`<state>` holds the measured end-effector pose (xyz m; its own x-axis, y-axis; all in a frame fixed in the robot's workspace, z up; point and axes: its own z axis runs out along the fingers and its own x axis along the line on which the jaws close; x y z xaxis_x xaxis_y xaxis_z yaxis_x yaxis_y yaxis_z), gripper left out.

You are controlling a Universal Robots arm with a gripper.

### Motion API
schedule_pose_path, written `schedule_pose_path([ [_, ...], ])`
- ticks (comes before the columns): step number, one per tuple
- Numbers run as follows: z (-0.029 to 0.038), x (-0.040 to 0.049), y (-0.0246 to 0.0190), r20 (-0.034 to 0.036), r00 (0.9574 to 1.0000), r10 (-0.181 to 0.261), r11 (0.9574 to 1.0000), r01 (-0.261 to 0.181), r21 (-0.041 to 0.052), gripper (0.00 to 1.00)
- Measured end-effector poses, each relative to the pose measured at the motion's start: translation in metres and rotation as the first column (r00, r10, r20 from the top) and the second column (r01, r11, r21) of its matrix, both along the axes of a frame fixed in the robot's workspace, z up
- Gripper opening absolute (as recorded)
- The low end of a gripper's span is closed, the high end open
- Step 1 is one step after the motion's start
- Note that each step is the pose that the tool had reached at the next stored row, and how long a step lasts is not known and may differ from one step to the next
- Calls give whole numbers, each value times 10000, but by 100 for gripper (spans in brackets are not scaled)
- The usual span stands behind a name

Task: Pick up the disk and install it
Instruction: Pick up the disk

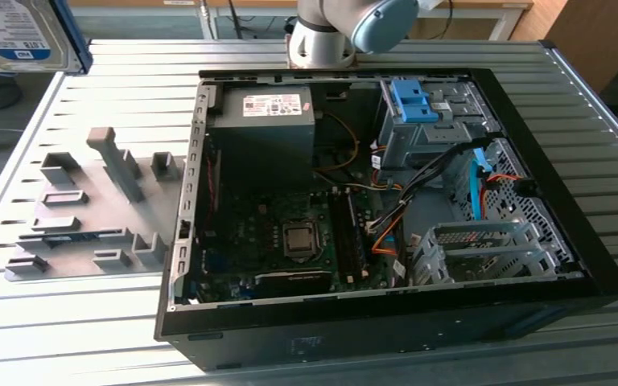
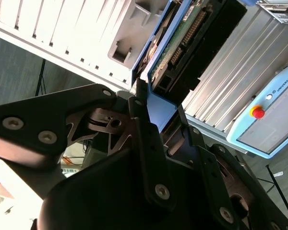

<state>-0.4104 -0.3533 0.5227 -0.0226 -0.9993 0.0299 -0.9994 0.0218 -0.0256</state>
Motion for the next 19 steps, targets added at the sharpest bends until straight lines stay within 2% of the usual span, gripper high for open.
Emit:
schedule_pose_path([
  [10, 0, 181, -26, -1, 10000, 0, 10000, 0, 0, 36],
  [19, 0, 279, -29, 0, 10000, 0, 10000, 0, 0, 36],
])
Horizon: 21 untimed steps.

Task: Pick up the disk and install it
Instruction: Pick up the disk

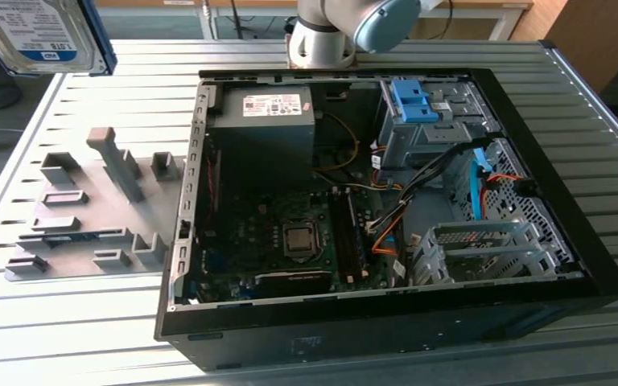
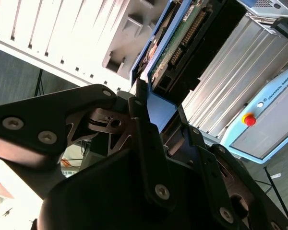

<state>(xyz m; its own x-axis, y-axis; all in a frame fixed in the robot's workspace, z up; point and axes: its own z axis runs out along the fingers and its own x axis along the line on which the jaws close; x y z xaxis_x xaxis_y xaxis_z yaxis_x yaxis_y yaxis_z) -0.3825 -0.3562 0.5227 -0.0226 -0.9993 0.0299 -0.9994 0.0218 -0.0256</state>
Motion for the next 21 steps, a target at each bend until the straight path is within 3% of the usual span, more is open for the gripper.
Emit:
schedule_pose_path([
  [21, 1, 236, -4, -1, 10000, 0, 10000, 0, 0, 36],
])
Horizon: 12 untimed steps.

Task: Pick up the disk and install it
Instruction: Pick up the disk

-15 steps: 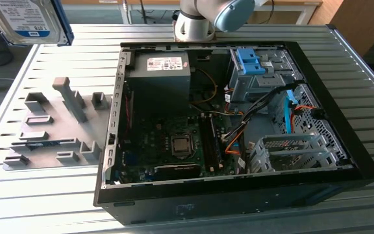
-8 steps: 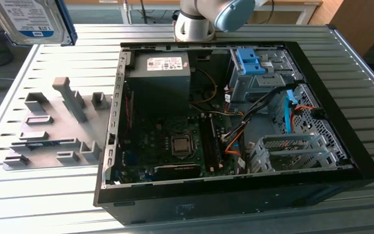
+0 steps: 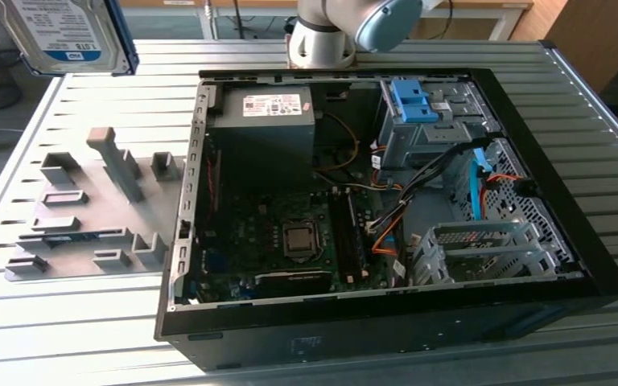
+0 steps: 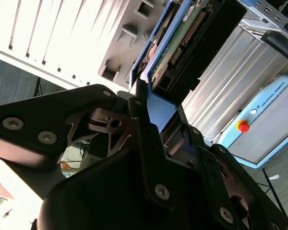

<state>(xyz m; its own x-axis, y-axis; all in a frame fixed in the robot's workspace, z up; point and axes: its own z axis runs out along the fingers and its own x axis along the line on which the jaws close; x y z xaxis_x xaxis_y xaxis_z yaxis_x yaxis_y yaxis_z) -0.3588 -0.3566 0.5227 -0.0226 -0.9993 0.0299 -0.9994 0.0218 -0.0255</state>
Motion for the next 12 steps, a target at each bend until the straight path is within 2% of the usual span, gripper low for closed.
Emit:
schedule_pose_path([
  [12, 0, 310, 0, 0, 10000, 0, 10000, 0, 0, 36],
])
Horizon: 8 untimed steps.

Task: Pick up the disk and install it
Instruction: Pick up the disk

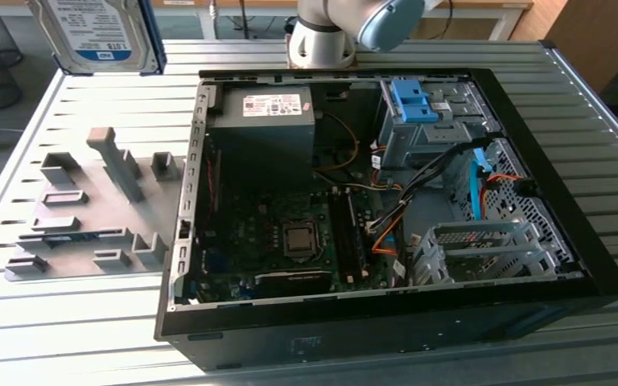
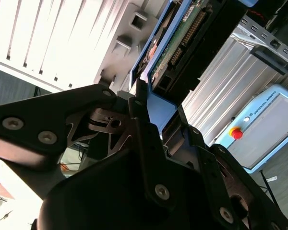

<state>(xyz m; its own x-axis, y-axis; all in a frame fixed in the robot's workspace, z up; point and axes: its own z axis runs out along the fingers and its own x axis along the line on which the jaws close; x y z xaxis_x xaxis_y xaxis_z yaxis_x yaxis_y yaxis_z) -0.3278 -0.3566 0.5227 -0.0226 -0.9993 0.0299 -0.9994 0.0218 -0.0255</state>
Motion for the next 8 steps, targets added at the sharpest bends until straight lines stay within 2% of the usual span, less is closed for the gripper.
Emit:
schedule_pose_path([
  [8, 0, 194, 0, 0, 10000, 0, 10000, 0, 0, 36],
])
